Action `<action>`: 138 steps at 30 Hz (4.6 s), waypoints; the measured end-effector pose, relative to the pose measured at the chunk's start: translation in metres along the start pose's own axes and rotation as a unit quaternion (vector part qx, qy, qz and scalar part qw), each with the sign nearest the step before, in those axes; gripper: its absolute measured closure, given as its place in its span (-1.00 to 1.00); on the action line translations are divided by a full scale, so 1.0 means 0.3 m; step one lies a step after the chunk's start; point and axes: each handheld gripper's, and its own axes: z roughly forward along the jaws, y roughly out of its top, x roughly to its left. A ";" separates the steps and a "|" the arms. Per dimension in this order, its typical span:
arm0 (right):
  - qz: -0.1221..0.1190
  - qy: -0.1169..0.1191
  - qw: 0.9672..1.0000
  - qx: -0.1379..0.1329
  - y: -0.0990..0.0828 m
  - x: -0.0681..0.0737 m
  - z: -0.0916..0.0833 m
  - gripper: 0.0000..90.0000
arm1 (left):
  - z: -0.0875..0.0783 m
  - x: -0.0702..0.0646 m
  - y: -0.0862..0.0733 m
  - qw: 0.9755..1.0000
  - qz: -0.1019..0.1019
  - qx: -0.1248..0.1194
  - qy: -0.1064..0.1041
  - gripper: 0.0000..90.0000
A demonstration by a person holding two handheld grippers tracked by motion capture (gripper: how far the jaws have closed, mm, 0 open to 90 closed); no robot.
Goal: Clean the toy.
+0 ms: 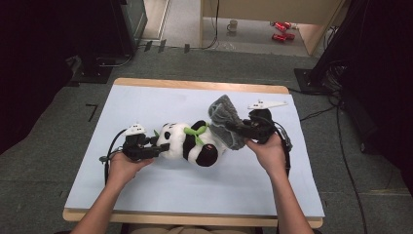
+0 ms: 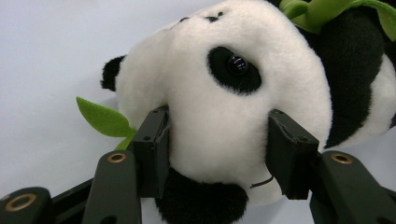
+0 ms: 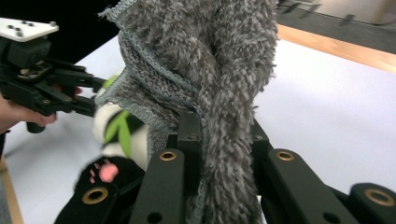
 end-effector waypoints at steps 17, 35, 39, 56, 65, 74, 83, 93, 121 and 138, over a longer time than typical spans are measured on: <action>-0.013 0.043 0.997 0.066 -0.082 0.037 0.221 0.67 | -0.003 -0.005 -0.005 1.000 -0.010 0.014 0.005 0.00; 0.028 -0.018 0.990 0.137 -0.234 -0.069 0.136 0.68 | 0.014 0.036 0.053 0.999 -0.023 0.032 -0.025 -0.01; 0.044 -0.034 0.985 0.160 -0.266 -0.095 0.129 0.67 | 0.015 0.042 0.057 0.999 -0.022 0.035 -0.030 0.00; 0.074 -0.075 0.993 0.060 -0.168 -0.150 -0.011 0.67 | 0.011 0.033 0.028 1.000 -0.002 0.017 -0.024 0.01; 0.048 -0.054 0.997 0.006 -0.050 -0.097 -0.032 0.67 | 0.010 0.021 0.005 1.000 -0.002 0.001 -0.015 0.00; 0.038 0.002 0.999 -0.007 0.009 -0.047 0.051 0.67 | 0.002 -0.002 -0.014 1.000 0.019 0.003 0.007 0.01; 0.023 -0.009 1.000 0.012 -0.004 -0.031 0.167 0.66 | -0.002 -0.005 -0.026 1.000 0.017 -0.001 0.008 0.01; 0.034 -0.042 0.998 0.031 -0.058 -0.086 0.157 0.67 | 0.000 -0.002 -0.022 1.000 0.012 0.000 0.004 0.01; 0.071 -0.073 0.995 0.000 -0.070 -0.151 0.011 0.67 | 0.007 0.011 -0.004 1.000 0.004 0.008 -0.003 0.00; 0.002 -0.064 0.998 0.014 -0.045 -0.042 0.159 0.65 | 0.006 -0.008 -0.016 1.000 0.007 0.000 0.010 0.00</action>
